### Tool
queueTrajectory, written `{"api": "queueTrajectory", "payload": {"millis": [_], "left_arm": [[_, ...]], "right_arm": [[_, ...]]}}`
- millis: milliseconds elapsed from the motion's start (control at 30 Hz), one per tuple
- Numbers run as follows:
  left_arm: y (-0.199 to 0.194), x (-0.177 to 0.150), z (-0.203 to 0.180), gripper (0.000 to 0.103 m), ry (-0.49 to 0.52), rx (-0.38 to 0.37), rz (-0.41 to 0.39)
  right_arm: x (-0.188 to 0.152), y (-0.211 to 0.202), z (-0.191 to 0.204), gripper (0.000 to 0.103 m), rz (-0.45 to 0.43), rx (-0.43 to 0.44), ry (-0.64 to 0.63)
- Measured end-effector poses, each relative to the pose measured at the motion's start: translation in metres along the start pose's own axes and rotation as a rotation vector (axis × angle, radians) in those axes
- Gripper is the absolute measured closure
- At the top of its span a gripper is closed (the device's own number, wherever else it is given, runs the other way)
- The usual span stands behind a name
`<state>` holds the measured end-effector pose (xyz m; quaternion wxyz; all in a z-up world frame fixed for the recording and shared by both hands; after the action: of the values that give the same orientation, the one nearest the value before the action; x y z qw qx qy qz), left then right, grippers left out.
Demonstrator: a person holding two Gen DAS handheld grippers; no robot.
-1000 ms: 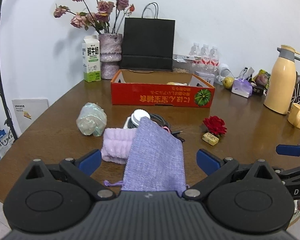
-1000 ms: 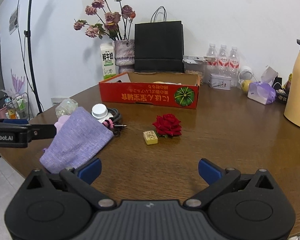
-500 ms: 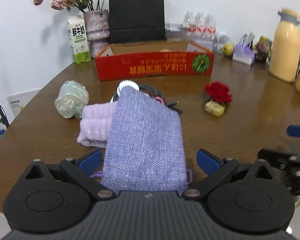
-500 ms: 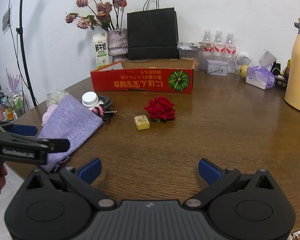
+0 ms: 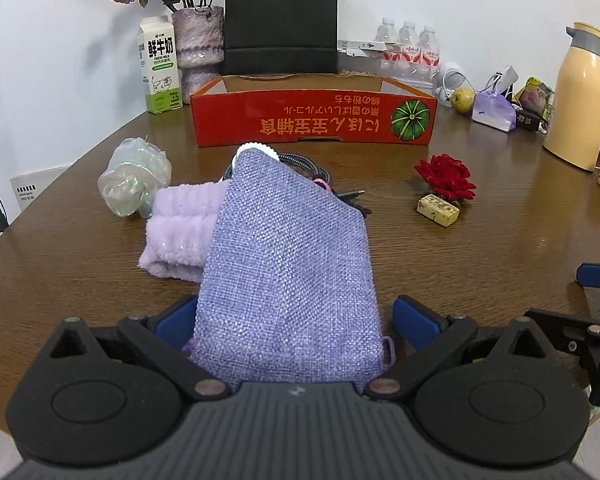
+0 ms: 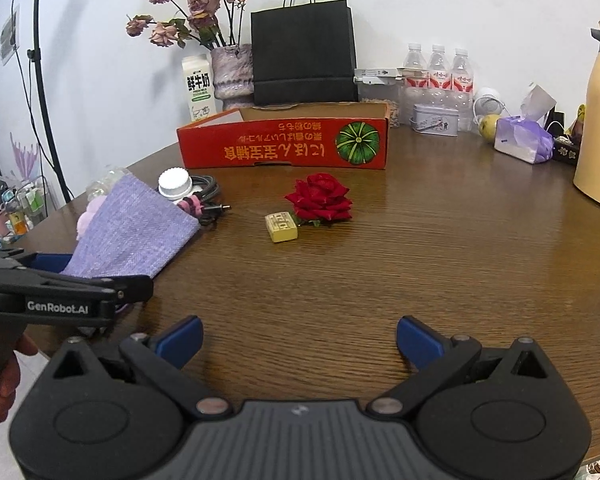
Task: Organize objects
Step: 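Grasp the lavender drawstring bag with the left tool and lift it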
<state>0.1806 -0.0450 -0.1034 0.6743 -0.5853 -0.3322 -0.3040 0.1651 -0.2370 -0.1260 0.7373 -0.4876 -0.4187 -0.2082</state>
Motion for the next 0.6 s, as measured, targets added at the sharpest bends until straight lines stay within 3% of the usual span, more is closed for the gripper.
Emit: {"api": "queueTrajectory", "payload": {"millis": [167, 267, 333, 400, 433, 600], "left_arm": [[-0.001, -0.001, -0.001, 0.001, -0.016, 0.021, -0.01], [-0.007, -0.001, -0.002, 0.022, -0.016, 0.018, -0.029], [-0.011, -0.001, -0.004, 0.057, -0.001, -0.007, -0.044], [-0.016, -0.001, -0.008, 0.079, 0.018, -0.034, -0.055], [-0.018, -0.001, -0.009, 0.084, 0.024, -0.043, -0.057], [-0.034, 0.003, -0.012, 0.086, 0.034, -0.083, -0.117]], "right_arm": [[-0.001, 0.002, 0.001, 0.0, 0.003, -0.013, -0.013], [-0.001, 0.003, 0.002, 0.0, 0.006, -0.026, -0.028], [-0.002, 0.004, 0.003, 0.0, 0.008, -0.036, -0.037], [-0.003, 0.005, 0.004, 0.0, 0.012, -0.05, -0.052], [-0.002, 0.005, 0.004, 0.0, 0.01, -0.052, -0.051], [-0.002, 0.007, 0.003, 0.0, 0.007, -0.06, -0.048]]}}
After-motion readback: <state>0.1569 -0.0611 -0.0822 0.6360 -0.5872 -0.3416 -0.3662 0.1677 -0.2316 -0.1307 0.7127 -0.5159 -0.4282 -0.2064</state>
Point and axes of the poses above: each gripper's, at about its wrist camera, not at the fingertips, and y roughly the way its jaws point, z to its left, x to its top, the point moved 6 cm from there along y, roughly the way its jaws point, and after that the axes turned 8 degrees about x, right-handed, at the moved point
